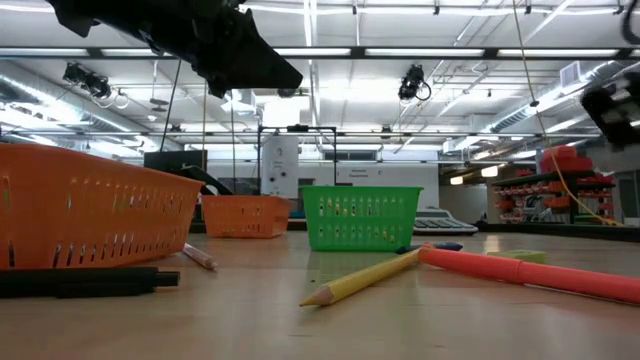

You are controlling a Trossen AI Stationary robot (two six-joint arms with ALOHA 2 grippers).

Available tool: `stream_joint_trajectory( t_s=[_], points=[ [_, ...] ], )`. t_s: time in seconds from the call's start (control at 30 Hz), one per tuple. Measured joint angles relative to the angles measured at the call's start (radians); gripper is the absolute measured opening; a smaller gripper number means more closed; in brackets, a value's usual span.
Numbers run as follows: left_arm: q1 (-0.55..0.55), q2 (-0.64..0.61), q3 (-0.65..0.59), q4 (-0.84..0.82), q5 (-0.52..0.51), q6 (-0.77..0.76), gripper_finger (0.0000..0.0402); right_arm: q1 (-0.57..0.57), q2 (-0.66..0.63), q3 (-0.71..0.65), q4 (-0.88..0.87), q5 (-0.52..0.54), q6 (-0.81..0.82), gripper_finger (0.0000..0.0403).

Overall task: Sort crayons/erasers/pens/pencils in bins
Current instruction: Put the pink pen into the left green basket

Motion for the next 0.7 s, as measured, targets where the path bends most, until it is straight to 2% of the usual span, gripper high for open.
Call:
stream_joint_trajectory(
  t_s=[0.2,0.3,0.43,0.7],
  points=[
    [0.0,0.0,0.0,-0.004,0.0,0.0,0.0039,-0.086,0.0,0.095,-0.027,-0.029,0.014,0.0177],
    [-0.007,0.0,0.0,-0.017,0.0,0.001,0.0036,-0.11,0.02,0.1,0.0,-0.001,0.069,0.0177],
    [-0.012,0.008,-0.001,-0.02,0.001,0.009,0.0035,-0.129,0.124,0.103,0.121,0.021,0.118,0.0177],
    [-0.024,0.009,-0.001,-0.025,0.001,0.009,0.0037,-0.092,0.33,0.263,0.049,-0.02,0.106,0.0176]
  ],
)
